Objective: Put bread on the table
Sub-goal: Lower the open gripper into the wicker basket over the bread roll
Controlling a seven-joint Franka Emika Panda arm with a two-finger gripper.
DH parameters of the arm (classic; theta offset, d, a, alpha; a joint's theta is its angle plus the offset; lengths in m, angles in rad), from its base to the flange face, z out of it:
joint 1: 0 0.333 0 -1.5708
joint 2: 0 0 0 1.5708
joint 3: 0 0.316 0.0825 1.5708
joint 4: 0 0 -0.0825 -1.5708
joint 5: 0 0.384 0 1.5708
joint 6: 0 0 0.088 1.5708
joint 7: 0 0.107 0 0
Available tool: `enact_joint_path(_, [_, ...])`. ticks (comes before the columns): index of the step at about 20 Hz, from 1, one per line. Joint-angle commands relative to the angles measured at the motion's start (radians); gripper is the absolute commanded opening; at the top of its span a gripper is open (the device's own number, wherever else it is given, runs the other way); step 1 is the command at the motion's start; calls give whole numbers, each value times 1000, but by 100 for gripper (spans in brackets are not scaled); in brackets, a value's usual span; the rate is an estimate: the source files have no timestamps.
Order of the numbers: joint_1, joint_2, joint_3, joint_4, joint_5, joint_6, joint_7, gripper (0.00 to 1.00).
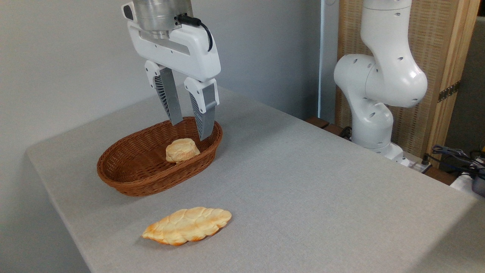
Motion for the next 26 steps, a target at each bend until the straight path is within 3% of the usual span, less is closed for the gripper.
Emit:
enact_joint_path(1, [-4, -3, 11, 4, -10, -6, 21, 100])
enact_joint_path(9, [-4, -6, 10, -5, -11, -1, 18, 100])
enact_joint_path(13, [-6, -42, -61, -125, -33, 136, -2, 100])
enact_joint_path(18, [-106, -37, -95, -254, -171, 317, -15, 100])
enact_joint_path(23, [-113, -19, -174, -364, -177, 448, -39, 100])
enact_joint_path(26, [-127, 3, -184, -396, -168, 471, -38, 100])
